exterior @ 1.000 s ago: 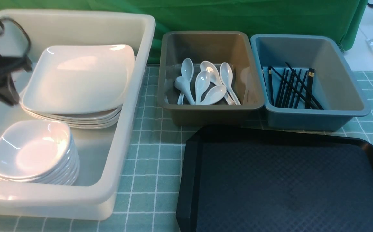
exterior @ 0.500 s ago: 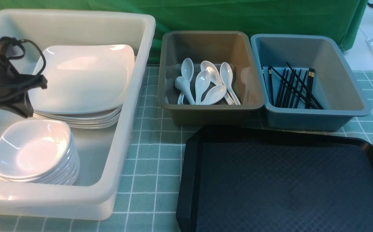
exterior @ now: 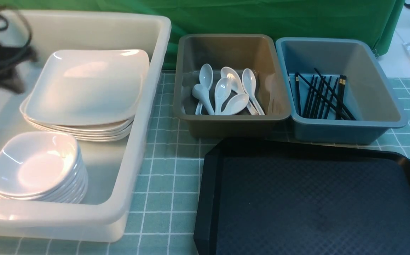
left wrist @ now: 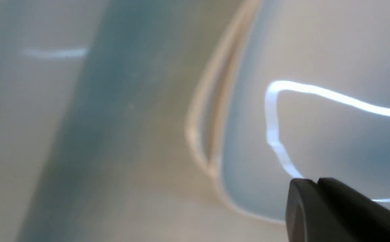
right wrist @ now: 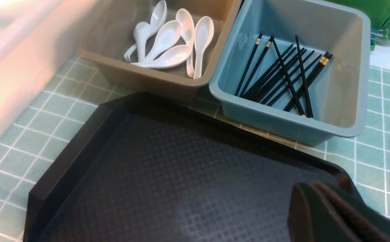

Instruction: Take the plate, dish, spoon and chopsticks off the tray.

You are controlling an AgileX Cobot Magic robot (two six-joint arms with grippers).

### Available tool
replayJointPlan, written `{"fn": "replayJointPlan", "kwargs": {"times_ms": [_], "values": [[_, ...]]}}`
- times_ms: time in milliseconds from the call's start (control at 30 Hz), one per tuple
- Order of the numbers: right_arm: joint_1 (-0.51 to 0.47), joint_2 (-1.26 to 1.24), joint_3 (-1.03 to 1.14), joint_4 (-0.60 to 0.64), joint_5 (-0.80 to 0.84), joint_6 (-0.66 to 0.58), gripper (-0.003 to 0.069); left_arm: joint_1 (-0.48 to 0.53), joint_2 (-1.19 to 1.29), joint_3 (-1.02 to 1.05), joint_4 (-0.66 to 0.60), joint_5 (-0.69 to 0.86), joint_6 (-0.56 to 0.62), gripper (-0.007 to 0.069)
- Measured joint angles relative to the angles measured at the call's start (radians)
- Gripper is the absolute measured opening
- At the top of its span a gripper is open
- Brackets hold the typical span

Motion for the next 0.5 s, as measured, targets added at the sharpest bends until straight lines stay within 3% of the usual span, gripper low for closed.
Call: {"fn": "replayJointPlan", "kwargs": {"times_ms": [133, 500], "values": [[0.000, 0.000, 0.000, 0.000, -0.002, 0.000, 0.0019, -0.118, 0.029, -0.005, -0.046, 0.028, 0.079, 0.0009], [0.000, 0.000, 0.000, 0.000, -0.007, 0.019, 0.0019, -0.313, 0.096, -0.003, -0.073, -0.037, 0.101, 0.0009]]}}
